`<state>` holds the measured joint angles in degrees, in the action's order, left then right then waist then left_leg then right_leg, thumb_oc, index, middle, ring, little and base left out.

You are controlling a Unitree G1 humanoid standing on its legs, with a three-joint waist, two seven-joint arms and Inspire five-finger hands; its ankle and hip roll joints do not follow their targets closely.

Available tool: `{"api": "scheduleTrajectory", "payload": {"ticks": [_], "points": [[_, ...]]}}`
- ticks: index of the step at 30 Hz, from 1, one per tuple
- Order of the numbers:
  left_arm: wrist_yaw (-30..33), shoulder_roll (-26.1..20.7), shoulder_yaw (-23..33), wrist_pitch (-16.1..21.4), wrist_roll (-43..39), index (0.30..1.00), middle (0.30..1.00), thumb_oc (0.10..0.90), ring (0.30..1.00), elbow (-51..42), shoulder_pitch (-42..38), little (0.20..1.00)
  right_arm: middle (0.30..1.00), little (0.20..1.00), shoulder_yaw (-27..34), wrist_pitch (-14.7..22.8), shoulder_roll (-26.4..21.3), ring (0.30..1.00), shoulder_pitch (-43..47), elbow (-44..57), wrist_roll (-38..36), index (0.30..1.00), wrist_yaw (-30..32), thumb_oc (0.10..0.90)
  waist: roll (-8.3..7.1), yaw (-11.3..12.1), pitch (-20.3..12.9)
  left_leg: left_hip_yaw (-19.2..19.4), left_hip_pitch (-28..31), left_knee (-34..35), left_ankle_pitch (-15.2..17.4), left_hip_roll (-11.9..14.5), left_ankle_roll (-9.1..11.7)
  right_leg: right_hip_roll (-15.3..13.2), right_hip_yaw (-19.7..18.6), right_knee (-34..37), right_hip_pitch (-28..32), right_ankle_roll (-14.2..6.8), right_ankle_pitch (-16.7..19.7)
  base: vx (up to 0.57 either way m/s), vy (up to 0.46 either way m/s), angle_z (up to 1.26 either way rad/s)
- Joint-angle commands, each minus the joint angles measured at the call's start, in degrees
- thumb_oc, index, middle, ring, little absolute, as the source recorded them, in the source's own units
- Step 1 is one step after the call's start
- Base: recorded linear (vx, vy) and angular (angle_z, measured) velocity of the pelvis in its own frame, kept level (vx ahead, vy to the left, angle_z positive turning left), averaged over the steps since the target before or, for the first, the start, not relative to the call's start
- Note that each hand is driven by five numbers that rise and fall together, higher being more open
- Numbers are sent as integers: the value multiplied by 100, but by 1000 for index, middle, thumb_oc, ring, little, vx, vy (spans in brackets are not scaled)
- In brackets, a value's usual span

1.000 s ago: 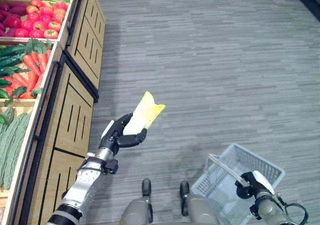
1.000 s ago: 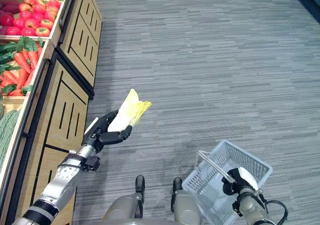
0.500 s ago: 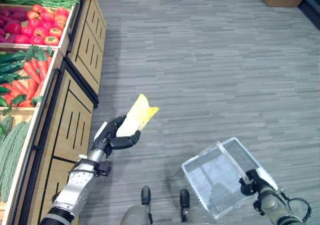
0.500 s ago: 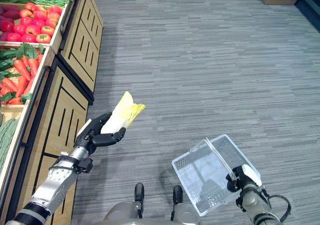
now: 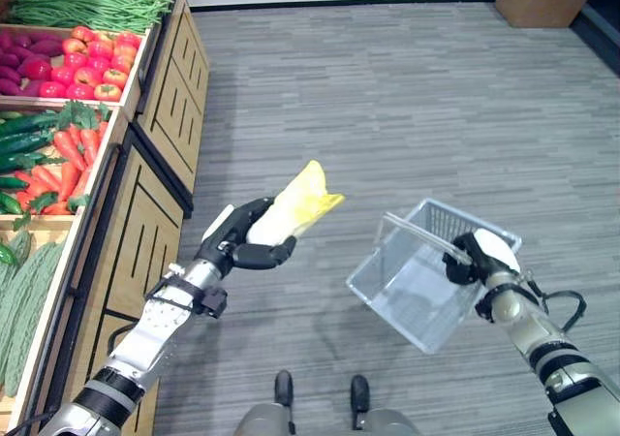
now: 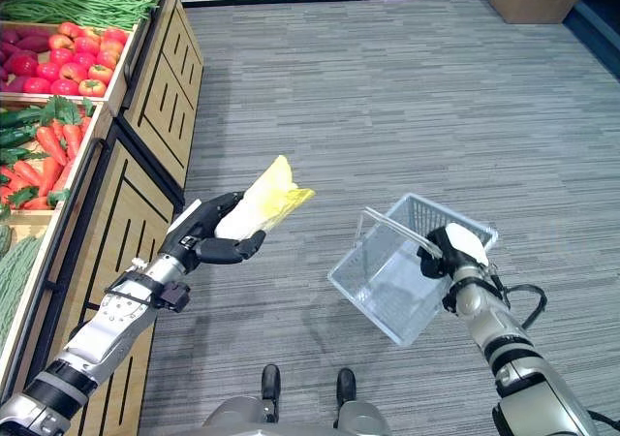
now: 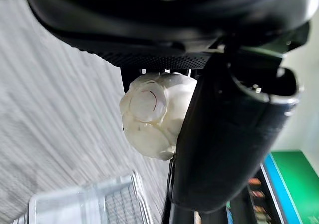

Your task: Get the vegetables into the basket

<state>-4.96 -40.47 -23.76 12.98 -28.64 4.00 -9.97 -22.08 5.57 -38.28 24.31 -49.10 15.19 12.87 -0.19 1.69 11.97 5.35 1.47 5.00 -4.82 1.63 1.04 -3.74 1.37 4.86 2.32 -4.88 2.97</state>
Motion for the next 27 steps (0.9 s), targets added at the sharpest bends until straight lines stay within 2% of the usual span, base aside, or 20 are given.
{"api": "scheduleTrajectory", "payload": {"ticks": [1,2,6,15,18,19,27], "points": [[-95,-143,-177,668,-186,300,300,400,300,-647,-631,300,300,300,-276,392,-447,300,848,105,-189,300,477,400,-281,75,-637,96,-40,0,162,109,280,-638,-30,-227,-501,-553,471,0,0,0],[-202,-227,-412,666,-238,300,300,400,300,-879,-792,300,300,300,-478,392,-459,300,1065,91,-136,300,427,400,-279,80,-642,103,-36,0,172,110,281,-640,-34,-204,-501,-558,489,0,0,0],[-354,-355,-793,647,-295,300,300,400,300,-1109,-1122,300,300,300,-662,453,-454,300,1280,280,-224,300,329,400,-278,54,-643,137,-10,0,187,124,285,-634,-58,-197,-500,-568,489,0,0,0],[-309,-379,-1164,620,-19,300,300,400,300,-1054,-1417,300,300,300,-820,606,-514,300,1392,1122,-632,300,40,400,-282,-19,-655,211,67,0,214,153,295,-601,-108,-199,-493,-575,476,20,-5,-7],[-310,-401,-1288,589,142,300,300,400,300,-993,-1471,300,300,300,-722,673,-428,300,1393,1435,-1062,300,-49,400,-276,-45,-658,254,91,0,233,165,297,-588,-145,-196,-506,-578,477,15,-4,-5],[-310,-425,-1354,584,263,300,300,400,300,-936,-1502,300,300,300,-596,752,-320,300,1333,1693,-1422,300,-98,400,-269,-74,-657,275,99,0,237,174,301,-580,-156,-194,-508,-582,475,19,-1,-4],[-308,-635,-1665,588,999,300,300,400,300,-689,-1601,300,300,300,-487,919,-339,300,1163,2652,-2052,300,-346,400,-259,-157,-681,381,183,0,277,197,303,-553,-228,-193,-514,-595,461,19,-2,-9]]}}
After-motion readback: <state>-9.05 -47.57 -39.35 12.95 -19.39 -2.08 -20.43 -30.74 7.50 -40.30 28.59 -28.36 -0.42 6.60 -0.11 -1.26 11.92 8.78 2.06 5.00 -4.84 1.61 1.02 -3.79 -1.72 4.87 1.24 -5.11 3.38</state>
